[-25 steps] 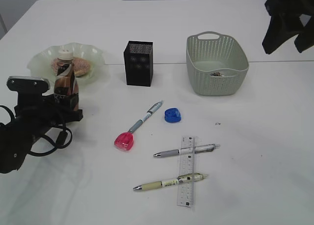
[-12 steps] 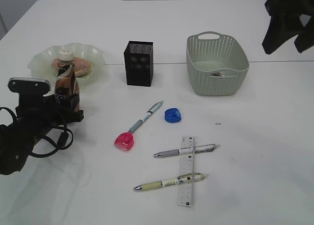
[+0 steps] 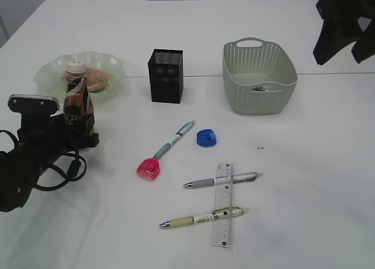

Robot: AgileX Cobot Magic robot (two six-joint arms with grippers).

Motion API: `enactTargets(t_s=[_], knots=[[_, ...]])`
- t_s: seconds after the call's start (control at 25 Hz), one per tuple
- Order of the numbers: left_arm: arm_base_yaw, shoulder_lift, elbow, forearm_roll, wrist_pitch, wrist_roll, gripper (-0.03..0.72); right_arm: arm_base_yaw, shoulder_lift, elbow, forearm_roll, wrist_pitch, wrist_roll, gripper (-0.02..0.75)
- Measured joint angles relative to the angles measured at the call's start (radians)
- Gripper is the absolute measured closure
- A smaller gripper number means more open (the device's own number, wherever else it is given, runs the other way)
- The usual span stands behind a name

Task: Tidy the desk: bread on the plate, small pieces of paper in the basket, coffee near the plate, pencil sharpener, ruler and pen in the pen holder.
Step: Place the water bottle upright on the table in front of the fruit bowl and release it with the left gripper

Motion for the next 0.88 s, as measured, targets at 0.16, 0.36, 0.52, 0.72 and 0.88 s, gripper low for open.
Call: enactTargets(t_s=[0.16, 0.36, 0.52, 0.72, 0.88], knots=[[0.0, 0.0, 0.002, -0.018, -0.004, 0.0, 0.241, 0.0, 0.0, 0.0, 0.0, 0.0, 0.0, 0.263], [0.0, -0.007, 0.004, -0.022, 0.005, 0.0, 0.239, 0.0, 0.0, 0.0, 0.0, 0.0, 0.0, 0.263], [0.0, -0.008, 0.008, -0.033, 0.007, 0.0, 0.238, 0.0, 0.0, 0.0, 0.004, 0.0, 0.0, 0.263], [0.0, -0.01, 0.02, -0.044, -0.001, 0.002, 0.237, 0.0, 0.0, 0.0, 0.014, 0.0, 0.0, 0.263], [0.0, -0.01, 0.02, -0.046, -0.001, 0.002, 0.237, 0.0, 0.0, 0.0, 0.016, 0.0, 0.0, 0.263]])
